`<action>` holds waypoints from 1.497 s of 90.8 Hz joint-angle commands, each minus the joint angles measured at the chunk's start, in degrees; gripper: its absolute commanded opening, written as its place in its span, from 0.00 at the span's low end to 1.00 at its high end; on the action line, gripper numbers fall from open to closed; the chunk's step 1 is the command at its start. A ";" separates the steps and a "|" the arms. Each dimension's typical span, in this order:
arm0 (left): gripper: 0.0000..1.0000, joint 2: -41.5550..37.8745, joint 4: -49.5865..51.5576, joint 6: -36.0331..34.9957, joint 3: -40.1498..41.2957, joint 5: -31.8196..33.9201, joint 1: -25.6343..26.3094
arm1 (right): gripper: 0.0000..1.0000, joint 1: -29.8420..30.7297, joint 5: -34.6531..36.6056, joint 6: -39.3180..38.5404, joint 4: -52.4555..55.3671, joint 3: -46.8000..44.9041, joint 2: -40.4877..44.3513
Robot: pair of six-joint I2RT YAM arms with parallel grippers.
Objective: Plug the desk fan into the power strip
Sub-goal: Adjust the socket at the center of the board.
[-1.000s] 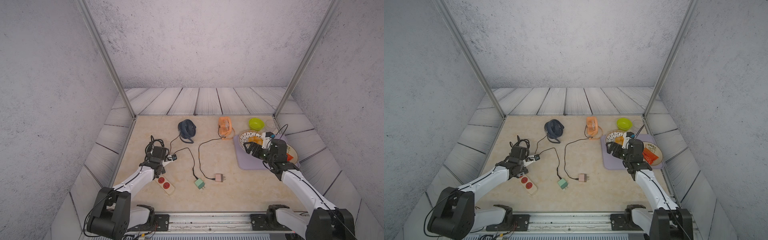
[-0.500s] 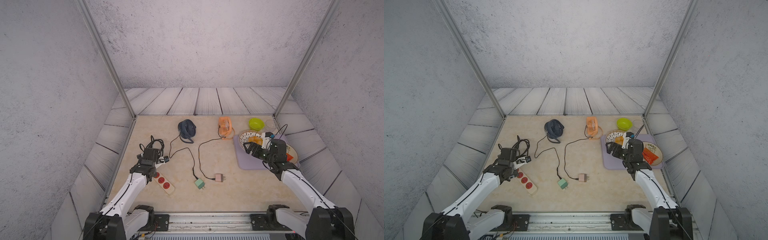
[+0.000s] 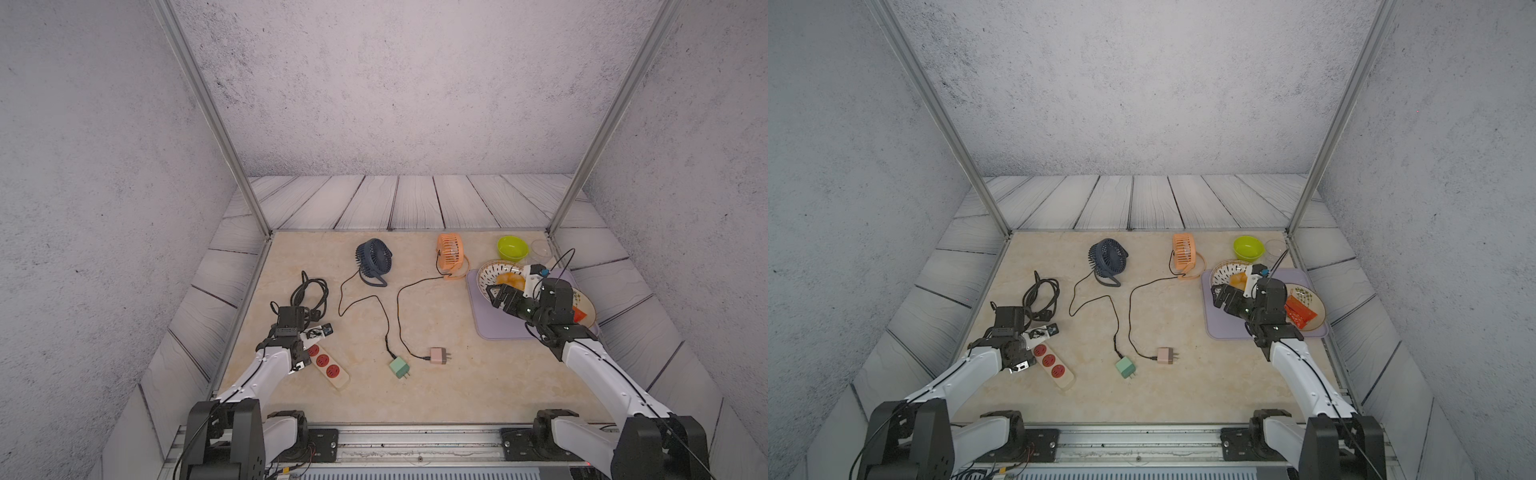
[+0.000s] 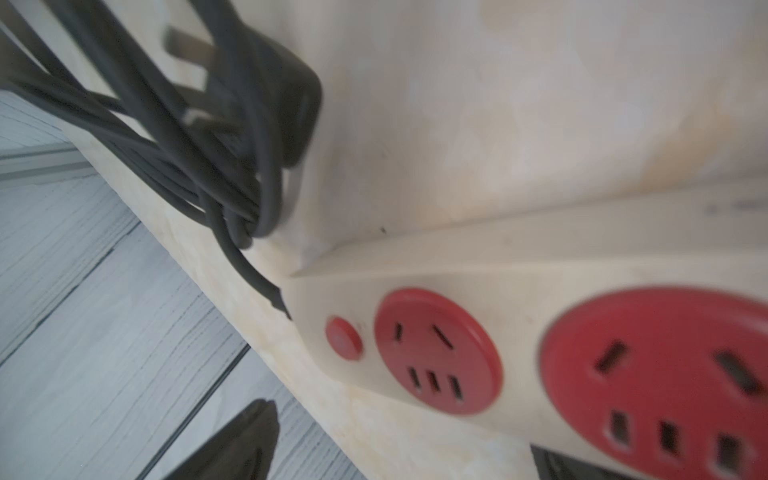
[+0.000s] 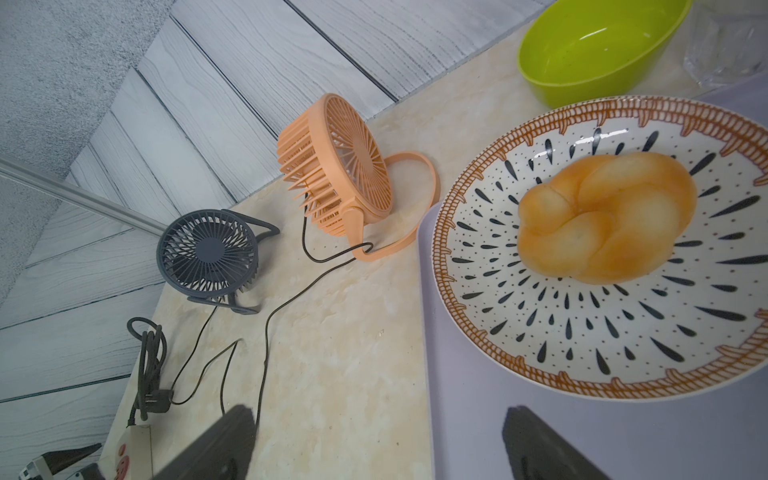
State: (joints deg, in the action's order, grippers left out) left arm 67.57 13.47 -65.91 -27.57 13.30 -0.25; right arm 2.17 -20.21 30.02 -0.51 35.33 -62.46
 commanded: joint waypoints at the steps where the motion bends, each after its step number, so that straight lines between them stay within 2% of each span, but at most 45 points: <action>1: 1.00 1.52 -5.19 2.86 -2.64 -6.29 0.00 | 0.99 0.02 0.06 -0.62 0.74 0.60 0.75; 18: 1.00 3.13 -10.79 0.44 -0.71 -9.83 2.18 | 0.99 0.00 1.11 -0.86 0.28 -0.24 1.53; 32: 1.00 2.04 -8.62 3.89 -1.90 -9.50 4.79 | 0.99 0.01 1.39 -1.37 1.54 0.42 1.10; 48: 0.99 -0.54 -2.44 12.81 -3.80 -3.87 3.52 | 0.99 0.00 1.40 -1.48 1.52 0.45 1.05; 58: 1.00 -3.92 2.76 19.86 -6.00 -4.38 0.95 | 0.99 0.00 1.40 -1.10 0.64 0.02 0.93; 72: 0.99 -4.09 15.59 37.85 -16.98 -7.33 -0.38 | 0.99 0.00 0.90 -0.84 0.57 0.48 -0.55; 82: 1.00 -2.37 22.11 52.09 -25.08 -12.05 -0.47 | 0.99 0.00 0.81 -0.42 -0.52 -0.08 -0.60; 91: 1.00 0.50 25.36 60.98 -29.94 -16.68 -2.18 | 0.99 0.01 0.85 -0.76 0.60 0.64 -0.61; 98: 1.00 4.64 28.43 65.64 -33.97 -23.83 -5.12 | 0.99 -0.06 1.00 -0.82 1.04 0.62 -0.20; 108: 1.00 12.85 39.15 74.53 -40.26 -34.04 -9.35 | 0.99 -0.02 1.00 -0.85 0.82 0.48 0.25; 114: 1.00 14.09 38.12 79.78 -36.43 -44.65 -13.35 | 0.99 0.02 1.91 -1.45 1.75 0.61 0.80; 121: 1.00 13.08 31.75 86.70 -30.54 -50.45 -17.67 | 0.99 0.00 2.19 -1.36 1.40 0.29 1.27; 136: 1.00 15.77 20.46 95.93 -21.51 -63.18 -19.44 | 0.99 0.00 1.01 -0.91 1.80 1.05 -0.02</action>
State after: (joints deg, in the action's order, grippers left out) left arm 81.84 40.82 19.03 -52.69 -35.62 -19.62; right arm 2.17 -19.35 29.76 0.38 35.33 -62.48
